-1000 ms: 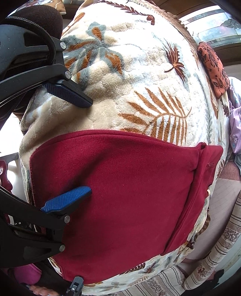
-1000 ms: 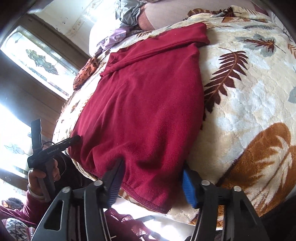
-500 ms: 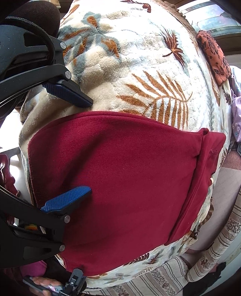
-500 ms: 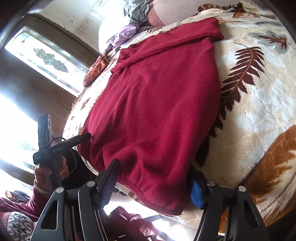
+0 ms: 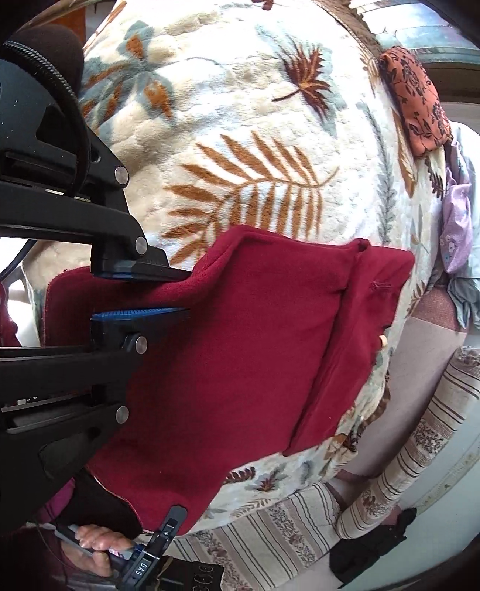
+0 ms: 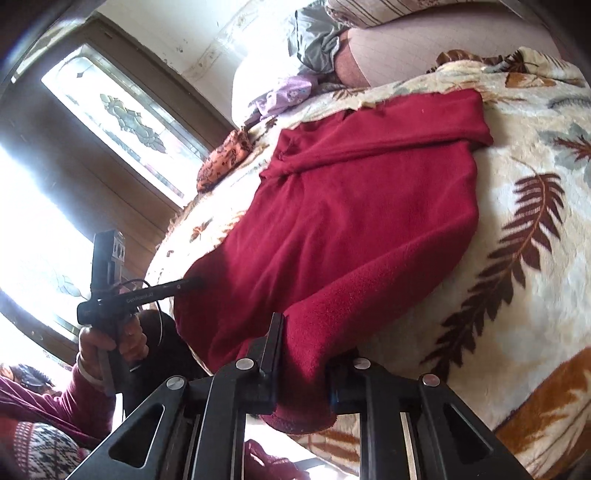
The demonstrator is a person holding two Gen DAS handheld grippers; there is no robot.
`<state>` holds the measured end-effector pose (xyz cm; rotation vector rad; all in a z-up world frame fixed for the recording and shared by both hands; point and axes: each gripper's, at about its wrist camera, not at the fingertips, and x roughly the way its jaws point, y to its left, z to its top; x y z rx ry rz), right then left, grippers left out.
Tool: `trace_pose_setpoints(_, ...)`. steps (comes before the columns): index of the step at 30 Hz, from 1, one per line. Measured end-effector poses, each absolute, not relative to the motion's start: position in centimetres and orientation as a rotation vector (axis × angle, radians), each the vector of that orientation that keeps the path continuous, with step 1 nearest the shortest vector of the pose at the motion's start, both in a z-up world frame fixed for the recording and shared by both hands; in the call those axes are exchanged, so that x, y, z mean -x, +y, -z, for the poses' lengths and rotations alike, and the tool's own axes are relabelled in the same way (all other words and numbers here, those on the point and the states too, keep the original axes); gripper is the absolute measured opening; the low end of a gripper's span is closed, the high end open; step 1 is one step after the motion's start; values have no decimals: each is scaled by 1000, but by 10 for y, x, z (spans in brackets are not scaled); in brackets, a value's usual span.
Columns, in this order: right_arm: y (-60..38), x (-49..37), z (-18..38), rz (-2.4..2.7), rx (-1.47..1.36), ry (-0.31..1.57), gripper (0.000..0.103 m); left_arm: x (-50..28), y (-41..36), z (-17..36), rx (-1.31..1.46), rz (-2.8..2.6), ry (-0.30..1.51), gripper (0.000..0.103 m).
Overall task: Fold small clothes
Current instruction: 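Grasp the hem with both grippers and lift it toward the collar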
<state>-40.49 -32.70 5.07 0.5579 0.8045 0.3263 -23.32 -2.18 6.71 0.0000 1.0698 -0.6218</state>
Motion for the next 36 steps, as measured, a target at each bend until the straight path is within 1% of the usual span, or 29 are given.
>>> trace_pose_setpoints(7, -355, 362, -91, -262, -571, 657, 16, 179, -58, -100, 7, 631, 958, 10)
trace_pose_setpoints(14, -398, 294, -104, -129, -592, 598, 14, 94, -105, -120, 42, 610, 871, 9)
trace_pose_setpoints(17, -422, 263, -105, -77, -605, 593, 14, 54, -127, -116, 45, 582, 869, 9)
trace_pose_setpoints(21, -453, 213, -101, -16, -620, 600, 14, 8, -152, -98, 32, 528, 896, 9)
trace_pose_setpoints(24, -473, 172, -81, 18, -650, 643, 14, -20, -162, -79, 45, 504, 938, 10)
trace_pose_setpoints(25, -479, 161, -73, 18, -662, 664, 16, -28, -163, -72, 50, 507, 961, 10)
trace_pose_setpoints(26, -483, 150, -65, 17, -666, 690, 26, -34, -164, -67, 49, 512, 979, 12)
trace_pose_setpoints(28, -489, 139, -54, 0, -666, 738, 39, -39, -166, -63, 39, 552, 992, 17)
trace_pose_setpoints(30, -494, 145, -53, -14, -674, 721, 43, -37, -164, -67, 33, 596, 975, 28)
trace_pose_setpoints(31, -496, 152, -56, 6, -667, 706, 48, -36, -163, -70, 34, 605, 965, 32)
trace_pose_setpoints(32, -500, 161, -61, 41, -660, 683, 49, -36, -161, -74, 39, 603, 955, 43)
trace_pose_setpoints(33, -504, 169, -65, 58, -672, 659, 50, -35, -156, -78, 48, 591, 939, 57)
trace_pose_setpoints(35, -511, 185, -72, 52, -704, 623, 50, -34, -147, -88, 88, 585, 903, 64)
trace_pose_setpoints(36, -509, 192, -77, 43, -694, 613, 50, -33, -143, -92, 100, 588, 893, 64)
